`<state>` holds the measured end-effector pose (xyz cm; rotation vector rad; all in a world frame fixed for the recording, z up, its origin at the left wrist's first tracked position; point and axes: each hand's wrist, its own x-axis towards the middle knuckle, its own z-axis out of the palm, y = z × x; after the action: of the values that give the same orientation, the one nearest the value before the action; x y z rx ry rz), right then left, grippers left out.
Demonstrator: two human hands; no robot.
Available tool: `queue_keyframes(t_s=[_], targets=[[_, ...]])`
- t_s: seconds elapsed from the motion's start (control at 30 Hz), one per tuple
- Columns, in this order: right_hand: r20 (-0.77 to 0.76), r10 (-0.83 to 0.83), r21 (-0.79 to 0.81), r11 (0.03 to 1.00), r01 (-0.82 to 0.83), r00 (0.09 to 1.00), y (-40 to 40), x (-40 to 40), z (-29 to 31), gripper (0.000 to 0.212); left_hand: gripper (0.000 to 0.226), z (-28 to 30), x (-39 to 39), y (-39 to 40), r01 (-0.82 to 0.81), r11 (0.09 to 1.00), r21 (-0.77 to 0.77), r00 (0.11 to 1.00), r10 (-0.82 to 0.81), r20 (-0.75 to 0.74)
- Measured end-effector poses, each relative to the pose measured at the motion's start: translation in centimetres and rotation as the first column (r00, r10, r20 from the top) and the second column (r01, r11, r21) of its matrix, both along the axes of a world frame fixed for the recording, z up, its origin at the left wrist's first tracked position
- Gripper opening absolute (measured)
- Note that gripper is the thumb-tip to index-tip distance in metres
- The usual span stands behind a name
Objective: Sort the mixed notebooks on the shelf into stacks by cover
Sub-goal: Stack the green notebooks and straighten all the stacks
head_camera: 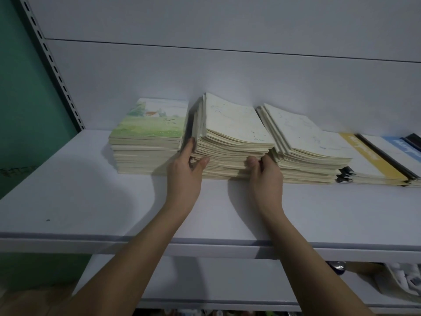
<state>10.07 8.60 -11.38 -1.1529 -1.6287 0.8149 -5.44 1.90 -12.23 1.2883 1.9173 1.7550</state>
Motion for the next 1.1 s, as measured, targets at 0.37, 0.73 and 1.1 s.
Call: queue_keyframes(t_s=[0.37,0.73,1.1], targets=[[-0.011,0.131,-0.028,0.991,-0.131,0.991,-0.3,0.3,-0.8,0.016,0.053,0.6,-0.1,-0.9,-0.008,0.997,-0.078,0.99,-0.003,-0.142],[-0.013,0.215,-0.077,0.974,-0.215,0.977,0.6,2.0,-0.4,0.022,0.071,-0.2,-0.7,-0.3,0.135,0.984,-0.114,0.991,-0.137,-0.008],[0.16,0.126,-0.017,0.992,-0.125,0.979,-0.1,2.0,-0.2,0.011,0.07,-0.7,-0.9,-0.1,0.136,0.98,-0.148,0.991,-0.133,0.03]])
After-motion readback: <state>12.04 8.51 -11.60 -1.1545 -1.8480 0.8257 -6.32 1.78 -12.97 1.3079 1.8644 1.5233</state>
